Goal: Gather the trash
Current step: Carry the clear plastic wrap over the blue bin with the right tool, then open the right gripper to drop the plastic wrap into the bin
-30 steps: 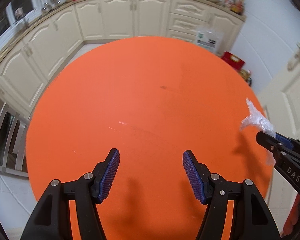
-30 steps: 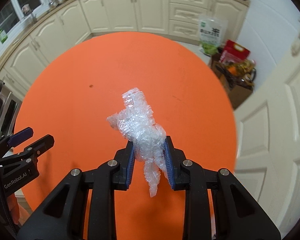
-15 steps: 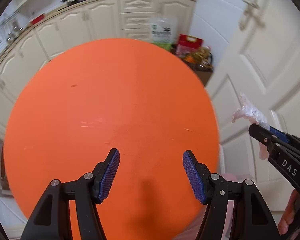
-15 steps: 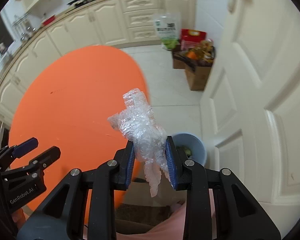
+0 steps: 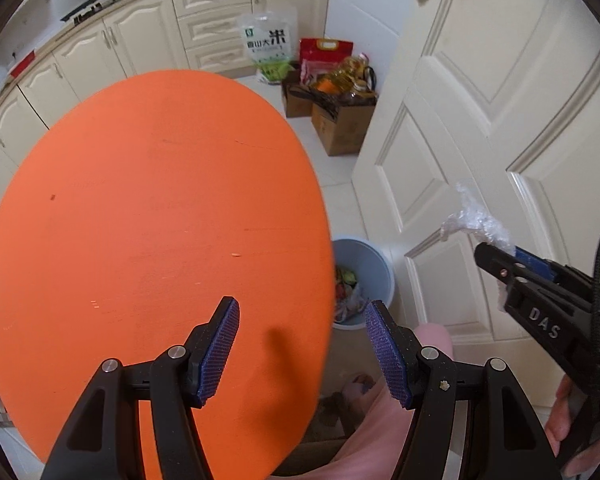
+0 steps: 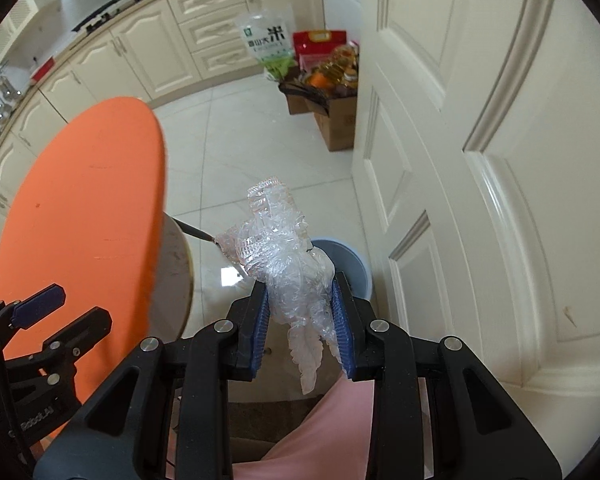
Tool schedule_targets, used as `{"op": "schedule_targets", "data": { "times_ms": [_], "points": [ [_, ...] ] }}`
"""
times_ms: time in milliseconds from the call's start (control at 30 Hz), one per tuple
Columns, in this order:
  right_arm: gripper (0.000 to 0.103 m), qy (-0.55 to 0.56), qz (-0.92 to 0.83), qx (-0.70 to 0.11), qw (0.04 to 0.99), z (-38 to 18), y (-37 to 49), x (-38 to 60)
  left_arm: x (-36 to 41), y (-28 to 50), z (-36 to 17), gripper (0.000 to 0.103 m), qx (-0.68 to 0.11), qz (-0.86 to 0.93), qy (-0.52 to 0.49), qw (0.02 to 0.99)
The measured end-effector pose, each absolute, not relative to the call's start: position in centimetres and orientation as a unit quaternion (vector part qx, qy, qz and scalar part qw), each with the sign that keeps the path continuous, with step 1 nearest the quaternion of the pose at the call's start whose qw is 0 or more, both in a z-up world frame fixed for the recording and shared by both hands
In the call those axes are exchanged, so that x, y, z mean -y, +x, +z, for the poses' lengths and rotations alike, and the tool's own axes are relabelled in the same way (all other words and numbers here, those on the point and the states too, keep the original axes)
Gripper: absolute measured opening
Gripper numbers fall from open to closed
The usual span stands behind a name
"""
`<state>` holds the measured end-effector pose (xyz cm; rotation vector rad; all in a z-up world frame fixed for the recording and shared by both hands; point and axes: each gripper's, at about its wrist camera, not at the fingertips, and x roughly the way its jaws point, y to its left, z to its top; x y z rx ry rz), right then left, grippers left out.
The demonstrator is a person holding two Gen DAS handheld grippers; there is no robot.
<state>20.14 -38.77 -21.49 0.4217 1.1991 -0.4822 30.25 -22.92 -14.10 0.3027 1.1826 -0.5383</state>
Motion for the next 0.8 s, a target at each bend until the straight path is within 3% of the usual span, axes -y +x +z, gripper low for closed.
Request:
{"op": "schedule_targets", "data": {
  "times_ms": [200,267,333,800],
  "points": [
    [0.033,0.208,-0.215,-0.572,0.764,-23.5,20.7,40.4,25.2,32.5,-14.8,0.062,-0.560,-0.248,0.145,0.777],
    [0.050,0.211,-0.216,-0.573,0.762,-23.8,20.8,40.8,25.7,32.9,-15.1,0.062,-0.562,-0.246,0.147,0.776],
    [0.058,0.208,-0.219,-0.571,0.763,-23.9,20.8,41.1,26.4,33.2,-15.5,0.062,-0.565,-0.246,0.149,0.774],
    [0.058,0.192,-0.218,-0.552,0.782,-20.6,20.4,38.4,26.3,33.0,-16.3,0.062,-0.535,-0.207,0.158,0.804]
  ]
}}
